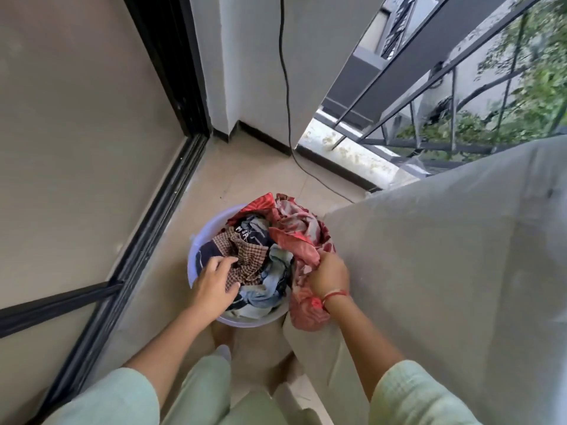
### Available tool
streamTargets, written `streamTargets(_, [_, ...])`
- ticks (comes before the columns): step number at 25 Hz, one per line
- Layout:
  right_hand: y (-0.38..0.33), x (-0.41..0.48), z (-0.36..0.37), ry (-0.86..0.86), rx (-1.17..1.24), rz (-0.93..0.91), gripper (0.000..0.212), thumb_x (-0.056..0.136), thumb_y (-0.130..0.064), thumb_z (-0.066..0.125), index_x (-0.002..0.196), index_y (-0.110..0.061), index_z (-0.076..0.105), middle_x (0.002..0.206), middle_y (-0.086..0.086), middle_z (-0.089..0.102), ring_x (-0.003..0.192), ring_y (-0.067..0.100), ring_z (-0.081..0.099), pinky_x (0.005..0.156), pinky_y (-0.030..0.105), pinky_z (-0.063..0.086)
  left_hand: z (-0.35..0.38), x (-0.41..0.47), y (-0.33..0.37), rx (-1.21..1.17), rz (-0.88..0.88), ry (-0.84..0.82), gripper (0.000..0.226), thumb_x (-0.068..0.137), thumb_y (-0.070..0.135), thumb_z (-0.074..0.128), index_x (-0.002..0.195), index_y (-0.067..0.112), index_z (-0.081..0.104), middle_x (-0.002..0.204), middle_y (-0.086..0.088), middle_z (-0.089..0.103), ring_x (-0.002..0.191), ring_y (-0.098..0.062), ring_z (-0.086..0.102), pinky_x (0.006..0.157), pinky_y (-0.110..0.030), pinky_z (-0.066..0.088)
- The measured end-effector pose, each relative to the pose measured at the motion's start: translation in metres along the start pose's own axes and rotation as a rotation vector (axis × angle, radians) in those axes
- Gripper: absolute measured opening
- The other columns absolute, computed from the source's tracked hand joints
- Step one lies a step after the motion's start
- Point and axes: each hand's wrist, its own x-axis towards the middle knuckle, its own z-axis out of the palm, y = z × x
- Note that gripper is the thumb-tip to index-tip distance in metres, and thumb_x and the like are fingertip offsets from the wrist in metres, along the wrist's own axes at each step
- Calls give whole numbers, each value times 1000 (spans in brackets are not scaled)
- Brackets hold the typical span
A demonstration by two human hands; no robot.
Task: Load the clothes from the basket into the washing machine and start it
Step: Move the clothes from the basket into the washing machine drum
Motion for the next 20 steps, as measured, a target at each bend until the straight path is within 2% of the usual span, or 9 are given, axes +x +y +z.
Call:
streamTargets(2, [-28, -26, -68, 74, 23, -86, 24, 77, -7, 54, 91, -15, 71, 90, 17, 70, 88, 37, 64, 67, 34, 47, -22, -14, 29, -10, 33, -41, 65, 83, 34, 67, 139, 22, 37, 137, -1, 36, 119, -20, 47, 93, -36, 44])
streamTargets(6, [-76, -82, -218, 399, 160, -201, 28, 73, -4, 58, 96, -16, 71, 87, 17, 68, 87, 37, 62, 62, 31, 39, -74, -44, 99, -85, 120, -125, 113, 62, 58, 77, 148, 31, 9, 152, 2, 13, 139, -22, 23, 110, -41, 32])
streamTargets(9, [-77, -131, -269, 479, 208, -304, 34, 67, 1, 53, 91, -17, 70, 81, 10, 66, 81, 31, 62, 62, 32, 45, -96, -63, 160, -77, 230, -150, 135, 53, 60, 81, 145, 40, -17, 156, 6, -10, 144, -22, 5, 114, -50, 24])
streamTargets(11, [-68, -156, -289, 527, 255, -354, 39, 65, 5, 49, 89, -18, 70, 78, 6, 61, 76, 26, 57, 62, 32, 40, -106, -68, 199, -64, 303, -145, 137, 56, 56, 81, 143, 37, -22, 156, 5, -17, 145, -22, -1, 115, -50, 19])
streamTargets(13, [-58, -179, -307, 580, 291, -394, 39, 62, 9, 50, 82, -19, 68, 73, 4, 56, 71, 22, 50, 57, 30, 27, -107, -76, 230, -27, 346, -143, 132, 60, 48, 82, 145, 35, -19, 155, 5, -13, 145, -22, 3, 115, -49, 20])
streamTargets(16, [-52, -208, -318, 579, 335, -493, 42, 59, 13, 49, 73, -25, 62, 69, 0, 49, 64, 15, 45, 52, 21, 28, -101, -81, 257, -108, 413, -100, 113, 69, 33, 76, 150, 30, -3, 154, -3, 5, 142, -23, 16, 112, -40, 27])
streamTargets(18, [-44, -222, -316, 555, 314, -562, 35, 59, 12, 49, 70, -20, 60, 67, -2, 51, 61, 12, 45, 52, 22, 30, -102, -82, 265, -178, 469, -53, 78, 76, 34, 65, 144, 28, 29, 145, -7, 30, 136, -25, 32, 108, -33, 33])
streamTargets(20, [-34, -227, -319, 556, 337, -556, 30, 61, 11, 50, 73, -13, 62, 63, -5, 56, 59, 11, 48, 53, 27, 34, -107, -85, 264, -157, 448, -19, 39, 80, 39, 54, 117, 29, 56, 124, -4, 52, 120, -24, 48, 97, -31, 40])
